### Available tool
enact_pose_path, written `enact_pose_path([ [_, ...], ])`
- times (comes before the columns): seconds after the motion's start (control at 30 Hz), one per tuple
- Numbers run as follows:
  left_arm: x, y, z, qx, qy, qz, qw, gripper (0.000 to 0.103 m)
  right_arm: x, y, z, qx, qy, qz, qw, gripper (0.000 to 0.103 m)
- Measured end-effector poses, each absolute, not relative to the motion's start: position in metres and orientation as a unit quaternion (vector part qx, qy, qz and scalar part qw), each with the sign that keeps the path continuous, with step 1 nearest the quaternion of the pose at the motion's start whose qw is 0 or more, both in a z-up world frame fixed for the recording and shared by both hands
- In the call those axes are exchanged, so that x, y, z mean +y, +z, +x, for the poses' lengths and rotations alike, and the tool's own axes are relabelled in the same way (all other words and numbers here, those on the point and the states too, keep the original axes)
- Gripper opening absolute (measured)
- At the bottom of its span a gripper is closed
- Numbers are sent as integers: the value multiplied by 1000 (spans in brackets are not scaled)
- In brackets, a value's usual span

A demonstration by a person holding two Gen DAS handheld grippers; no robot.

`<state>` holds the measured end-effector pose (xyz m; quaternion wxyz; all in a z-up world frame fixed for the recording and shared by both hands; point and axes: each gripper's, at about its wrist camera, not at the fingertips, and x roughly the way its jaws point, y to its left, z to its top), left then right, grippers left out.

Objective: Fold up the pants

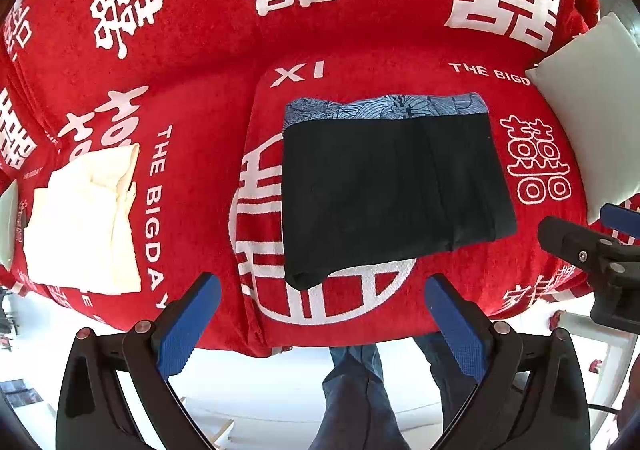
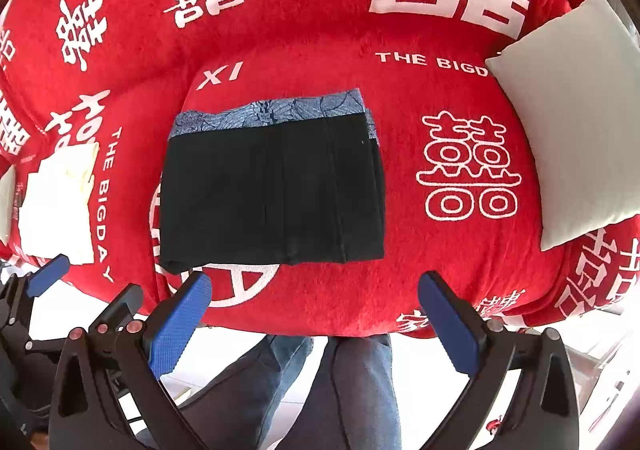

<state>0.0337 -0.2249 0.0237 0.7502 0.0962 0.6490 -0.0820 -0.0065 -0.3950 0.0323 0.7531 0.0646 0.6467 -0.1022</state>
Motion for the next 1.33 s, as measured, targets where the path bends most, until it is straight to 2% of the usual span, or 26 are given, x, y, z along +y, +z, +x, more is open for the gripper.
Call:
enact_pose_path([
  [1.33, -228, 23, 34, 642, -100, 109, 753, 102, -387, 30, -1, 648, -98, 48, 754, 103],
])
